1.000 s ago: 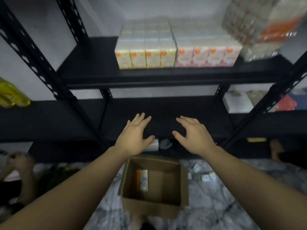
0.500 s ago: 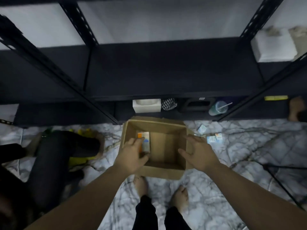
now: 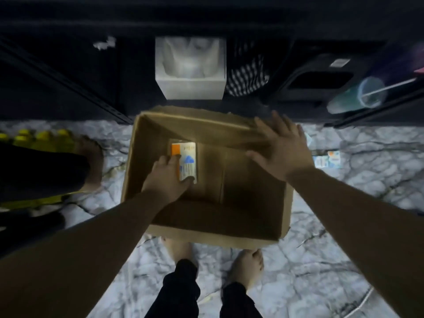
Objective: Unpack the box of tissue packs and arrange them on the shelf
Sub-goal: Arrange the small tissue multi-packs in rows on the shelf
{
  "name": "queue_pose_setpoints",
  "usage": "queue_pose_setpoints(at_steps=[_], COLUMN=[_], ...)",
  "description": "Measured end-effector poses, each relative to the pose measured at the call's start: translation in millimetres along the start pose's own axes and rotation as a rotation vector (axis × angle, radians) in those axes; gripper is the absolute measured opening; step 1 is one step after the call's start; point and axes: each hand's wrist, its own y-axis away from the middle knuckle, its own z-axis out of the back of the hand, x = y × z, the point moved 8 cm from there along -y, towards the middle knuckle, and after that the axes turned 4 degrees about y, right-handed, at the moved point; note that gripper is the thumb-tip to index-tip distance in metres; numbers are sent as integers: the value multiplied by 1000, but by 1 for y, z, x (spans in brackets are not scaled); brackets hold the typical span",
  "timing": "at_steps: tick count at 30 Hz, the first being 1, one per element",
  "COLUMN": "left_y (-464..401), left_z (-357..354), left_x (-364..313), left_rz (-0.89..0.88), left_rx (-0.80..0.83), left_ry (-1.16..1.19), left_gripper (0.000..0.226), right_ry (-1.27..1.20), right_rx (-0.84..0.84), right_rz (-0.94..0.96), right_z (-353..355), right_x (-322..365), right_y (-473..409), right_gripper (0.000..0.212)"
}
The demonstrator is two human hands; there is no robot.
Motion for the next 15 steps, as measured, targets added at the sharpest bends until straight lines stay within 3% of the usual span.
queue_pose_setpoints(at_steps=[3, 7, 15], left_y=[-48, -105, -172], left_z=[-39, -88, -154], left_x=[16, 40, 66], left_rz=[63, 176, 331], left_rx=[16, 29, -133], left_ry=[18, 80, 217], left_gripper=[87, 105, 134], right_ry=[27, 85, 49], right_rx=[-7, -177, -263], right_rz=[0, -12, -3], right_z=[-29, -35, -35], right_x=[-6, -6, -5], right_y=[-16, -18, -17], right_gripper=[90, 92, 94])
